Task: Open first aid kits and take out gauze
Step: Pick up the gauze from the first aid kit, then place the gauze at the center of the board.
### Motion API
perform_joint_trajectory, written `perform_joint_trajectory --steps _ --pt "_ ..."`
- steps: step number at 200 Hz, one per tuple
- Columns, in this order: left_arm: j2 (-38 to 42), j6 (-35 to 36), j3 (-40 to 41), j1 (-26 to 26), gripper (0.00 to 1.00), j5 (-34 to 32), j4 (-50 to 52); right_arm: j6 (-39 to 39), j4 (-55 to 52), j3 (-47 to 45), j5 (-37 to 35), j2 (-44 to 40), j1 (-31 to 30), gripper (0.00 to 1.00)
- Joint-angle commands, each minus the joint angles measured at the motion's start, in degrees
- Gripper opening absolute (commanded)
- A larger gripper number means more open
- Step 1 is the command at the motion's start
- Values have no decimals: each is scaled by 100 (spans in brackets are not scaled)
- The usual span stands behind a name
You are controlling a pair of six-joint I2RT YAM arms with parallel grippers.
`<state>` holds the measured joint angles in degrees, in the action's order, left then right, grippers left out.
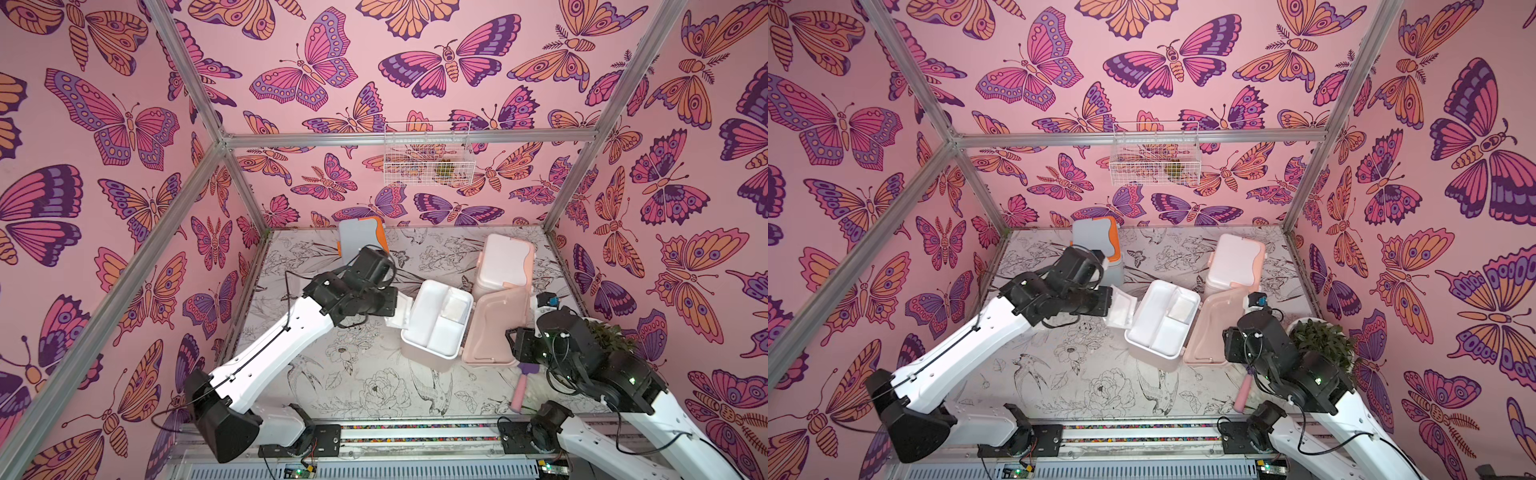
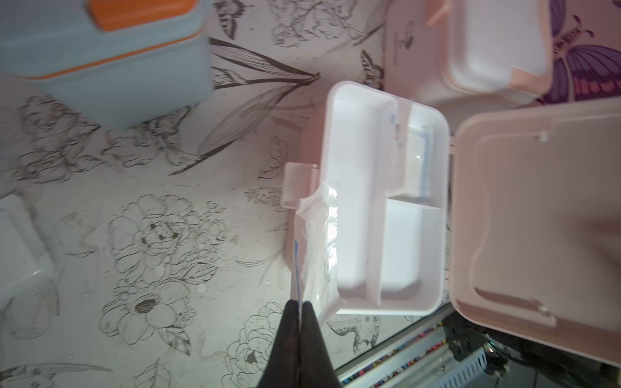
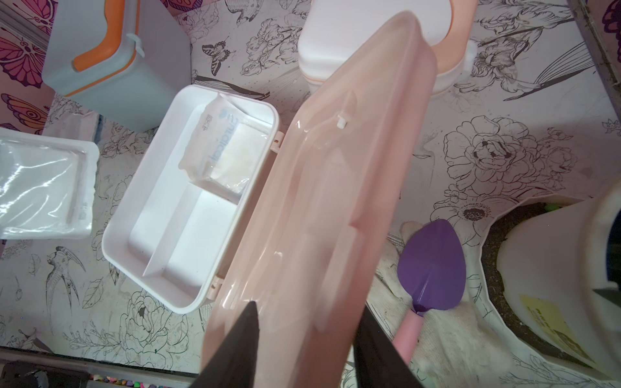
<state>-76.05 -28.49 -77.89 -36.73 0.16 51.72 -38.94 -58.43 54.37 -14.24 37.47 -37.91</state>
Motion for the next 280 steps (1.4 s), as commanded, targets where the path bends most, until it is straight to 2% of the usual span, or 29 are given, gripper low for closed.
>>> perform_joint_trajectory --steps 1,28,53,85,134,159,194,280 --pt "225 215 552 772 0 -133 181 93 104 21 147 -53 -9 45" --pt "192 322 1066 1675 0 -222 8 97 95 30 181 -61 -6 45" --pt "-141 335 1138 2179 0 -81 -172 97 116 -4 240 -74 -10 45" --pt "-687 318 965 2338 0 -370 -356 88 191 -106 367 -58 -15 45" --pt "-1428 412 919 2584 0 -445 -711 165 101 -60 415 31 -6 45" --pt "-1754 560 982 2742 0 -215 -1117 215 -42 24 425 94 -7 45" --pt "-2276 750 838 2942 0 -156 -1160 229 -142 144 414 131 -9 45" --pt "-2658 1015 718 3042 0 -380 -1099 71 -103 8 457 32 -7 45"
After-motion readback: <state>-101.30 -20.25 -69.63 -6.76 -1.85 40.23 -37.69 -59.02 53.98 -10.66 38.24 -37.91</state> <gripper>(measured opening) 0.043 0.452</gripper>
